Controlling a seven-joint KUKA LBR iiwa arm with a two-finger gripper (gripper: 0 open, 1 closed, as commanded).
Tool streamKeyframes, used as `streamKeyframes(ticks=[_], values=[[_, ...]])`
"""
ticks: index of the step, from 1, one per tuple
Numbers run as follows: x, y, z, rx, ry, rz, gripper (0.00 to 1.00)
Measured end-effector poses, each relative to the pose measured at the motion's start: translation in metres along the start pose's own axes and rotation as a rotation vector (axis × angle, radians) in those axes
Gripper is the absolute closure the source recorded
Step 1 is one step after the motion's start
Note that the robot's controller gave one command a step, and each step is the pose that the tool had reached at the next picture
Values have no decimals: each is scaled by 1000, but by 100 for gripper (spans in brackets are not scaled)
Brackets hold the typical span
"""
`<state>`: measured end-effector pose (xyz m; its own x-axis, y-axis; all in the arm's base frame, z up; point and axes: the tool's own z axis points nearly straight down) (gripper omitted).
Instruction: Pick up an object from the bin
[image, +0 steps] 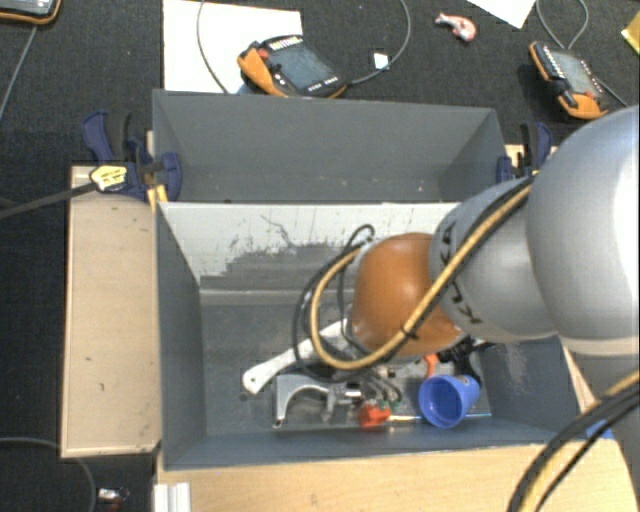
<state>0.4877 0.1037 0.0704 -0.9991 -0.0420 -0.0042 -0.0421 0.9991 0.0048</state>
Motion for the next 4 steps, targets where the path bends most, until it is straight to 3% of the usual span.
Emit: streamKeyframes(ticks=[4], values=[[1,0,-5,0,3,7,100]])
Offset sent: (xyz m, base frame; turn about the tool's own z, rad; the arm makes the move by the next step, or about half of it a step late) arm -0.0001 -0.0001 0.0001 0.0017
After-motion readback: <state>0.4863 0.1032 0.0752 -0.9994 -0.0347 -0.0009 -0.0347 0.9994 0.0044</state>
